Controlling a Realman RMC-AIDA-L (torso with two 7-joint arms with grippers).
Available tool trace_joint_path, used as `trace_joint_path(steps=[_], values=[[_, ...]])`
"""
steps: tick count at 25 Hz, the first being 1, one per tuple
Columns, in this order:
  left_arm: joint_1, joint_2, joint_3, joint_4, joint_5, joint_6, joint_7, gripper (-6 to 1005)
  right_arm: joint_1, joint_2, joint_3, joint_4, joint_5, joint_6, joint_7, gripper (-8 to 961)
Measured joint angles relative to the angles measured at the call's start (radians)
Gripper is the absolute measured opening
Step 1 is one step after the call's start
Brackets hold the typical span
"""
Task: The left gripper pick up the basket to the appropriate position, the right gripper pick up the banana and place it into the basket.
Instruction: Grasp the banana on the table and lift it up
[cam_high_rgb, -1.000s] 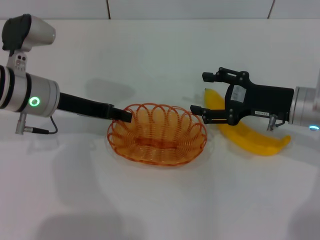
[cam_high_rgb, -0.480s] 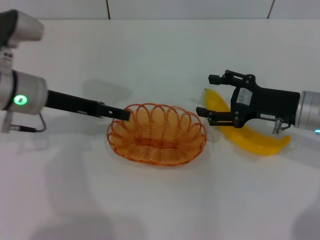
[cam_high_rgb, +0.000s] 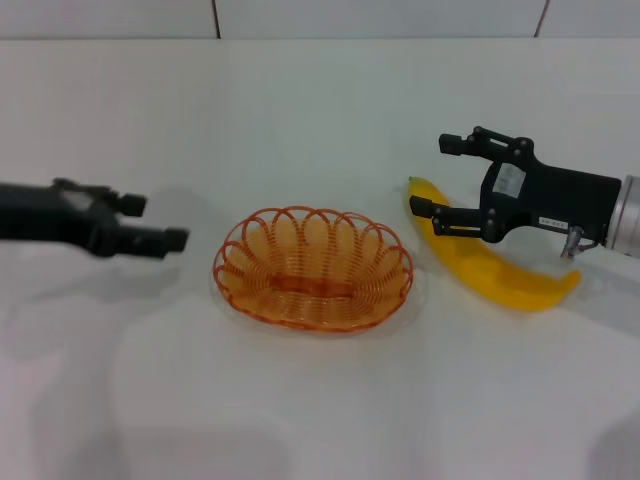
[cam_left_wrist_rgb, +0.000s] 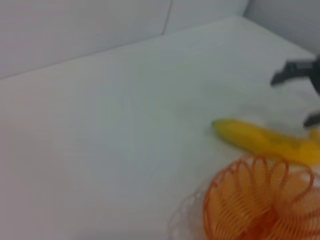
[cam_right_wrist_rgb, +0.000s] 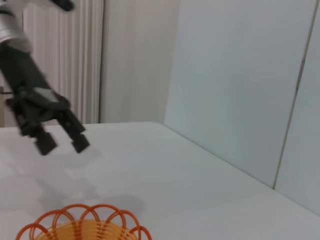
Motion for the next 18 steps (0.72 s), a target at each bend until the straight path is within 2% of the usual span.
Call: trace_joint_path(steps=[2,5,9,13,15,16,18], values=[[0.052,-0.002,-0.009,0.026,-0.026,-0.004,0.093,876,-0.001,0.0,0.001,0.0,0.0,0.001,0.0,873],[0.148,-0.003,-0.042,0.017,-0.139,0.001,0.336,876,-0.008,0.0,0.004,0.0,0.001,0.004,0.0,873],[0.221,0.001,-0.102,-0.101,-0.297,0.013,0.643,876,-0.023,0.0,0.026,-0.001,-0.001,0.008,-0.005,873],[0.211,0.01,-0.197,-0.281,-0.328,0.044,0.814,876,-0.035,0.0,0.041,-0.002,-0.006,0.009,-0.008,873],[0.196,0.022,-0.224,-0.354,-0.304,0.056,0.834,876,-0.036,0.0,0.041,-0.003,-0.007,0.009,-0.009,873],[0.177,0.041,-0.232,-0.417,-0.275,0.064,0.836,876,-0.036,0.0,0.041,-0.003,-0.008,0.009,-0.009,873],[0.167,0.048,-0.232,-0.442,-0.266,0.066,0.837,876,-0.037,0.0,0.041,-0.003,-0.009,0.009,-0.006,873]])
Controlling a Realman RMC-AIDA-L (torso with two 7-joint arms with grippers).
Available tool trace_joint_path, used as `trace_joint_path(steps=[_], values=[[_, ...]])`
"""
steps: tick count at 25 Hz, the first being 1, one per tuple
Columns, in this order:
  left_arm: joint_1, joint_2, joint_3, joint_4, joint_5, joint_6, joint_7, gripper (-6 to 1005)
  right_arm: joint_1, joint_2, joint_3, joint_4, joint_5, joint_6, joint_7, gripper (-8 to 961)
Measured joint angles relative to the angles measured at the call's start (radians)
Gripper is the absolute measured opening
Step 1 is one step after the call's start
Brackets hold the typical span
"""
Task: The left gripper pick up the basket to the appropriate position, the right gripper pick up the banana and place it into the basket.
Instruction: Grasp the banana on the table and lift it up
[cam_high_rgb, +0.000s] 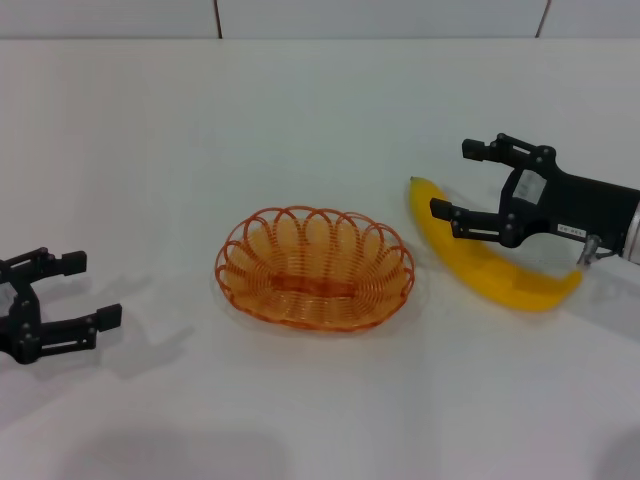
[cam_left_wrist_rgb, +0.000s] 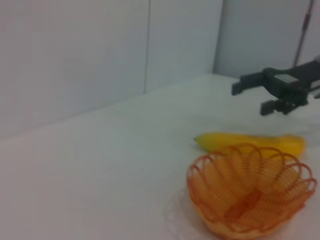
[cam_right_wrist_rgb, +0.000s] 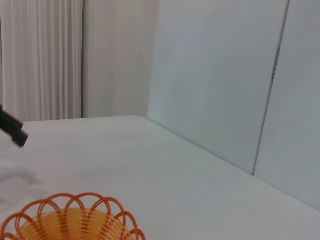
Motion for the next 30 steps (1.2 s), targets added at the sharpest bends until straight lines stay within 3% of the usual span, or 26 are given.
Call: trace_joint_path(steps=[3,8,13,21,30], values=[[-0.024,0.014,0.001,-0.046,0.007,0.002,0.011,876,-0.008,0.0,0.0,-0.008,-0.001,-0.003,0.018,873],[-0.034,0.012,-0.001,-0.052,0.007,-0.005,0.022,876,-0.034,0.002,-0.008,-0.09,-0.021,-0.048,0.112,873],[-0.047,0.008,-0.019,-0.058,0.007,-0.011,0.025,876,-0.032,0.004,-0.011,-0.282,-0.2,-0.122,0.44,873],[-0.095,0.007,-0.026,-0.102,0.007,-0.027,0.036,876,0.032,0.004,-0.083,-0.547,-0.448,-0.158,0.832,872],[-0.11,0.01,-0.027,-0.116,0.003,-0.038,0.038,876,0.111,0.006,-0.205,-0.59,-0.603,-0.174,0.937,872]])
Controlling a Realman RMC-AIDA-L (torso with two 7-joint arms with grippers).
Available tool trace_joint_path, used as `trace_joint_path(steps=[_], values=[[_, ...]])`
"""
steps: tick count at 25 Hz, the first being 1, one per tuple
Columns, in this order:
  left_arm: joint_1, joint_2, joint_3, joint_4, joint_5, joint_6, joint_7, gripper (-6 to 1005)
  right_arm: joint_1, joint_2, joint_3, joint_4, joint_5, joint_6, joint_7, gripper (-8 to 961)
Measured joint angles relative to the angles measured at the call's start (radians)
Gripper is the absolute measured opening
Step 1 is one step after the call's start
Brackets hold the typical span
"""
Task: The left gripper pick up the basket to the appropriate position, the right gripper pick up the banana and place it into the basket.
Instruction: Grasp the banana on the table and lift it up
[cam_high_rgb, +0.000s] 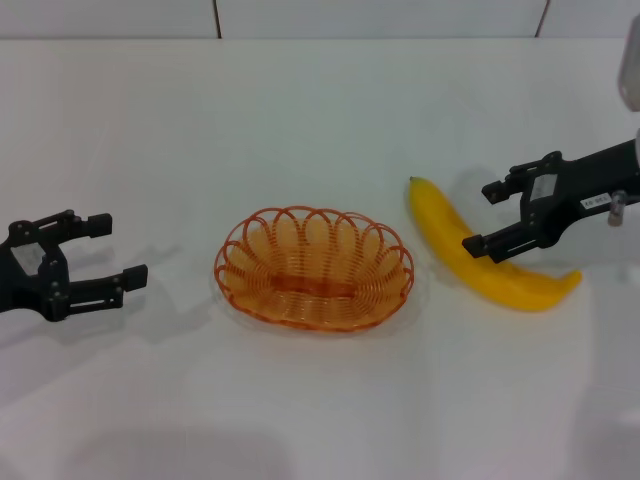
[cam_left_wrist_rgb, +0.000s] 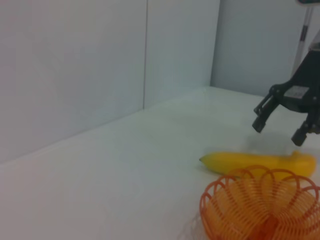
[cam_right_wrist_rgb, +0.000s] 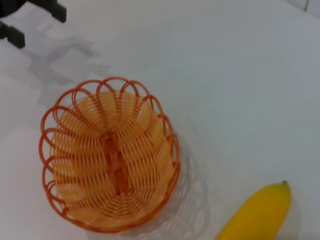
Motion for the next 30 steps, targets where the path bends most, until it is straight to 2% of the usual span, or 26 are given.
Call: trace_joint_path(steps=[5,17,30], values=[[-0.003,0.001,0.0,0.0,-0.006,0.0,0.0,876,0.02,0.0,-0.065,-0.011,-0.03,0.002,0.148,872],[-0.012,0.001,-0.001,-0.002,-0.01,-0.004,0.001,876,0.044,0.002,-0.193,-0.008,-0.067,0.043,0.317,872],[-0.021,-0.002,-0.002,-0.005,-0.01,-0.011,0.001,876,0.045,0.005,-0.205,0.04,-0.082,0.112,0.333,871]])
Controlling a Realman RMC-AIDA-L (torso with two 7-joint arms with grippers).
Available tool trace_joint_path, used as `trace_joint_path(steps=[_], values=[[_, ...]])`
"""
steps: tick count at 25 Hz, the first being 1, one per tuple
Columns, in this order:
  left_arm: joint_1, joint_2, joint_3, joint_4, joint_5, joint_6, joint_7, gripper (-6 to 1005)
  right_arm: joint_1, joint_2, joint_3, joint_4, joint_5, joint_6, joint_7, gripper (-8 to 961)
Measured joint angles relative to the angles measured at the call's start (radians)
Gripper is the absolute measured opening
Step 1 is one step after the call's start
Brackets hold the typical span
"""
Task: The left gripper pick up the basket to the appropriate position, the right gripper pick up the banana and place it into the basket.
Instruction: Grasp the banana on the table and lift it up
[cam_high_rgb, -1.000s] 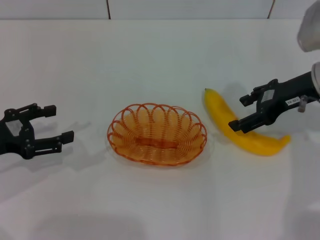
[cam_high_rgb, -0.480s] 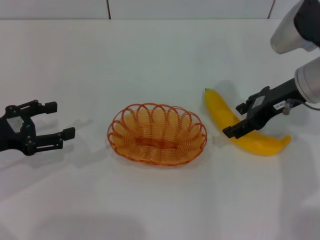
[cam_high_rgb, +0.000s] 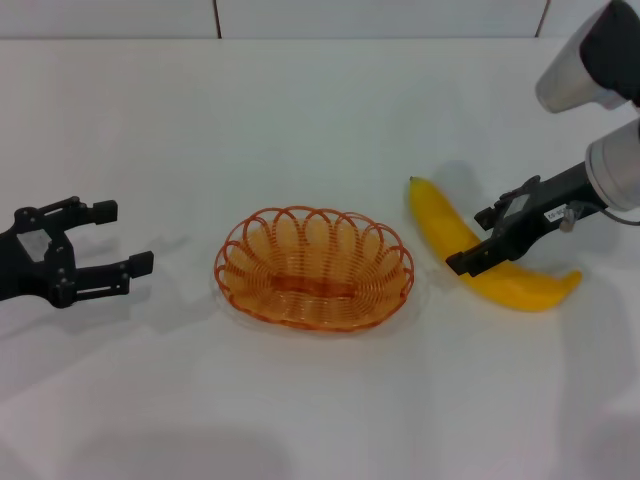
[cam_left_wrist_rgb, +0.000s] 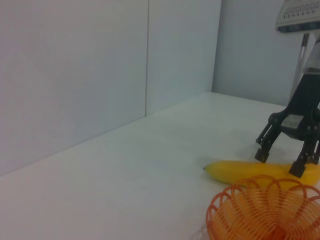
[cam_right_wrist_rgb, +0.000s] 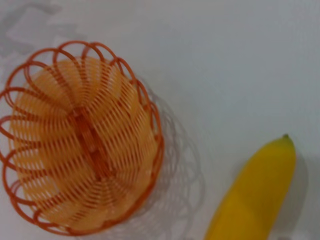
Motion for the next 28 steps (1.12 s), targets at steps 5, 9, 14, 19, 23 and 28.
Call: trace_joint_path(steps=[5,9,14,19,23,28], values=[[-0.003,0.0,0.0,0.0,0.0,0.0,-0.001,876,0.009,0.0,-0.001,0.041,-0.023,0.027,0.001,871],[-0.005,0.0,0.0,0.0,0.0,0.0,-0.002,876,0.012,0.0,-0.001,0.048,-0.029,0.036,0.01,871],[-0.006,0.0,0.0,0.0,0.0,0.0,-0.005,876,0.013,0.0,-0.001,0.048,-0.029,0.036,0.013,871],[-0.007,0.0,-0.015,0.0,0.0,0.0,-0.004,876,0.013,0.0,-0.012,0.05,-0.032,0.035,0.013,871],[-0.007,0.0,-0.017,0.0,0.0,0.0,-0.005,876,0.015,0.0,-0.026,0.06,-0.032,0.035,0.014,667],[-0.006,0.0,-0.017,0.0,0.0,0.0,-0.006,876,0.016,0.0,-0.023,0.056,-0.026,0.035,0.014,507]])
